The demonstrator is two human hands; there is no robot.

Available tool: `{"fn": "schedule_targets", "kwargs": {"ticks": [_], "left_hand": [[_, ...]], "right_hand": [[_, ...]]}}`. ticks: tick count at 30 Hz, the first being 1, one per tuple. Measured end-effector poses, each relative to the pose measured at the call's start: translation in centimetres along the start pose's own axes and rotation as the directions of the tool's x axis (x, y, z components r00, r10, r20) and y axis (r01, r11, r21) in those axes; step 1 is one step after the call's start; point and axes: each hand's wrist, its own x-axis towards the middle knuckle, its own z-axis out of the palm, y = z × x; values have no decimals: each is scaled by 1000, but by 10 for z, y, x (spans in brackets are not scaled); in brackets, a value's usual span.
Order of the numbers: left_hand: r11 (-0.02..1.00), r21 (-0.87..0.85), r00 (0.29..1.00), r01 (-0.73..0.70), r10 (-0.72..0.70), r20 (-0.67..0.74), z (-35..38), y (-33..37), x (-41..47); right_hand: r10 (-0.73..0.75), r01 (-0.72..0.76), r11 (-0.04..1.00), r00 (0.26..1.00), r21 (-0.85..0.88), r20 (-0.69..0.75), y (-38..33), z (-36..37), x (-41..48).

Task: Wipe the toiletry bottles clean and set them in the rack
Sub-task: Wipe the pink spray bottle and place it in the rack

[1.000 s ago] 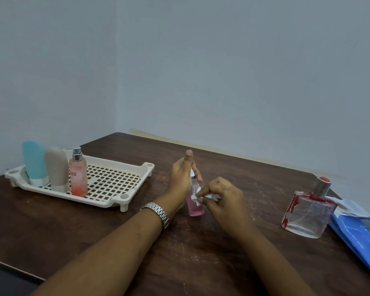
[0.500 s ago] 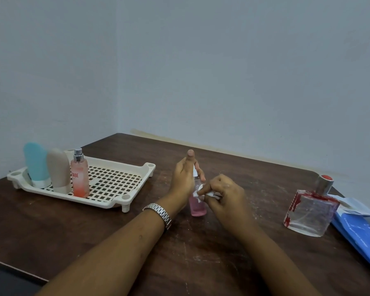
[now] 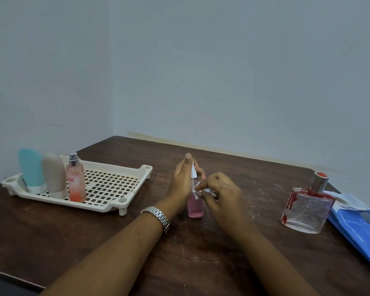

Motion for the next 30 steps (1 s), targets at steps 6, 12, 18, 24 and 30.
{"fn": "schedule_targets", "kwargs": {"ticks": [6,12,18,24,30], "left_hand": [[999,29,1000,25,-25,8,-2,-2,0],[998,42,998,51,-52,29,1,2,-4],[998,37,998,57,-57,13,5,6,-7],[996,21,995,87,-88,47,-1,2,-4],[984,175,999,21,-14,-44,1,0,-4]], "right_hand": [[39,-38,999,997,-23,66,7,-8,0],[52,-51,999,989,8,-137,2,-1,4],[11,-11,1000,1000,-18,11,1,-5,-1],[74,-73,997,997,-33,19,5,-9,2],[11,-12,998,1000,-60,-20,-1,-3,3]]}}
